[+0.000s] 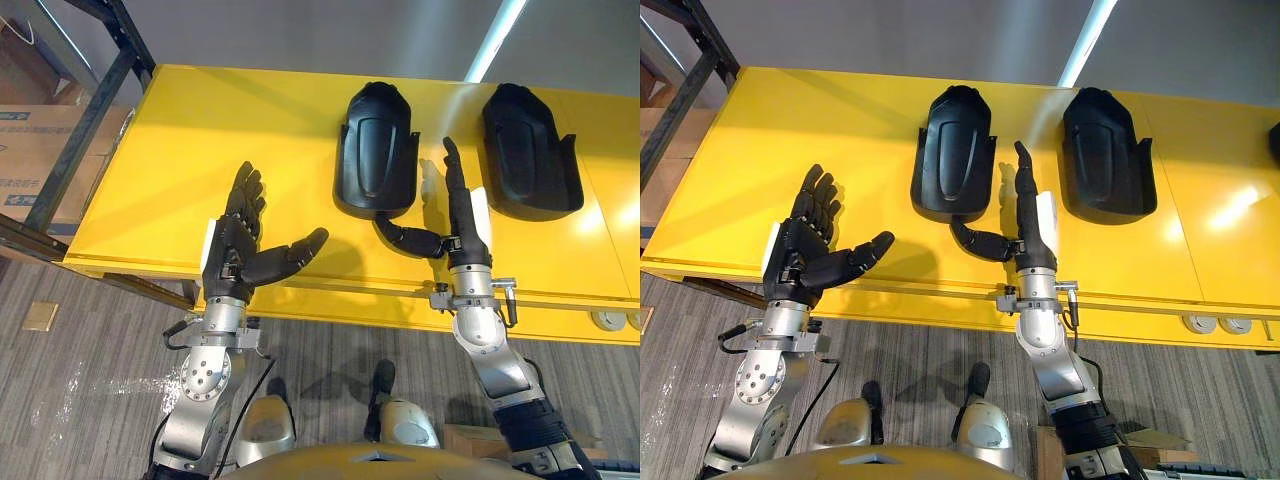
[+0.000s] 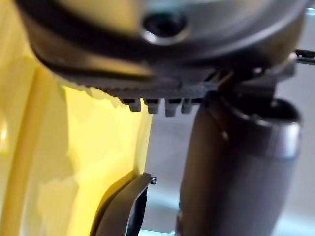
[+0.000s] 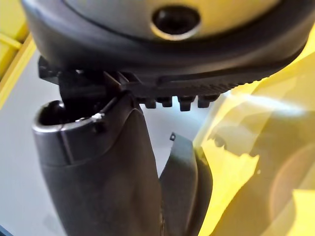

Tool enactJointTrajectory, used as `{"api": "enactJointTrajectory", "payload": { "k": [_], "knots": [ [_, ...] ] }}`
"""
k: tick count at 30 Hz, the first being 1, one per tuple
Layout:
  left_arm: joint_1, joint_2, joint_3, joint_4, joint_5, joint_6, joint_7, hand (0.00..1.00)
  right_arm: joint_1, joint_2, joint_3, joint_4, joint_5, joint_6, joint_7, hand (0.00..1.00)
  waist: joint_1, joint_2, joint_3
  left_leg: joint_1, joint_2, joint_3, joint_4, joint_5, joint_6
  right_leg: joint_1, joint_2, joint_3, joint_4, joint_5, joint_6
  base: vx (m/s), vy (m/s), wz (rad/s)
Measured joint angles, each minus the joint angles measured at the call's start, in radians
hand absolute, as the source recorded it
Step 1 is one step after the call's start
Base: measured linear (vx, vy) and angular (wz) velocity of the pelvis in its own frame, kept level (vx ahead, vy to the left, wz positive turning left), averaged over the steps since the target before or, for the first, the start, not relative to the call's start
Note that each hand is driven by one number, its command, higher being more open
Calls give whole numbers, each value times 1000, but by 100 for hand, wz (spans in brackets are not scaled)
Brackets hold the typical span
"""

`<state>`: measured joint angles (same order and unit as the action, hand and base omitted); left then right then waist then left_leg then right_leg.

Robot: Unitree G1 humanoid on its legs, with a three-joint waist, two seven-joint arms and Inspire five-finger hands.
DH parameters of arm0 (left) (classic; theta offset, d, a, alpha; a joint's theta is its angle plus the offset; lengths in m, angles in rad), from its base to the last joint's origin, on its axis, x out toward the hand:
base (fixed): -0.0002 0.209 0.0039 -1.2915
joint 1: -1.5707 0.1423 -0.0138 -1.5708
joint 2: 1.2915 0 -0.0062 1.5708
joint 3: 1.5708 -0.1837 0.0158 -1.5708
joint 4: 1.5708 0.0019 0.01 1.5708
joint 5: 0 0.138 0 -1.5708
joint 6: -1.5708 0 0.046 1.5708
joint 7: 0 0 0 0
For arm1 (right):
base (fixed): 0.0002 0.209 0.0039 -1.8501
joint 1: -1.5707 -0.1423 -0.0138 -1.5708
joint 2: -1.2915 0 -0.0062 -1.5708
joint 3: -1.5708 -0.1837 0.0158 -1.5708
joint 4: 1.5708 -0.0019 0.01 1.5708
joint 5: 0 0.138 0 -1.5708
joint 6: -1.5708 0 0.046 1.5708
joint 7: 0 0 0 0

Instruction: Walk over and take three plastic housings, then place them on the shelf

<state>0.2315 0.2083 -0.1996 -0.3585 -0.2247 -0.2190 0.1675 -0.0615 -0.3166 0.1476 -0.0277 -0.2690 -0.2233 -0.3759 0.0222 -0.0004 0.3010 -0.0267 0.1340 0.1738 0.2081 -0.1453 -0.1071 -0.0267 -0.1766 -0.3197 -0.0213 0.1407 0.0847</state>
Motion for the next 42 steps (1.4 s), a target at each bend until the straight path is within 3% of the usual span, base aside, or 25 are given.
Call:
{"api": "enactJointTrajectory", "payload": {
  "k": [9, 32, 35, 39, 42],
  "knots": [
    [-8, 0, 0, 0, 0, 0, -7, 100, -85, 0, 0, 52, 0, 0, -8, 100, 0, 7, 38, -19, 2, -7, 17, -1, 0, -9, -1, -4, 5, 0, 0, -21, 3, 2],
    [-39, 0, 0, 0, 0, 2, -28, 100, -163, 0, -11, 111, 3, 20, -37, 100, 1, 26, 70, -35, 1, -13, 31, -1, 0, -25, -5, -6, 22, -2, -2, -5, 2, 0],
    [-38, -1, 0, -1, 0, 2, -39, 100, -148, 0, -21, 105, 28, -17, -36, 100, 2, 26, 70, -33, 1, -13, 28, 0, 0, -23, -4, -7, 22, -2, -2, 0, 0, 0],
    [-9, -8, 6, -4, -1, 1, -61, 100, 5, 31, -66, -70, 127, -129, -10, 100, 5, 26, 64, 11, -1, -6, -5, 6, -1, 4, -3, -6, 12, -4, -1, 19, 0, -4],
    [14, -19, 13, -6, 0, -21, -66, 100, 101, 61, -96, -182, 208, -183, 56, 100, -2, 19, 14, 43, 0, 23, -39, 6, -2, 13, 4, 13, -6, -4, -1, 50, -4, -23]
  ]
}}
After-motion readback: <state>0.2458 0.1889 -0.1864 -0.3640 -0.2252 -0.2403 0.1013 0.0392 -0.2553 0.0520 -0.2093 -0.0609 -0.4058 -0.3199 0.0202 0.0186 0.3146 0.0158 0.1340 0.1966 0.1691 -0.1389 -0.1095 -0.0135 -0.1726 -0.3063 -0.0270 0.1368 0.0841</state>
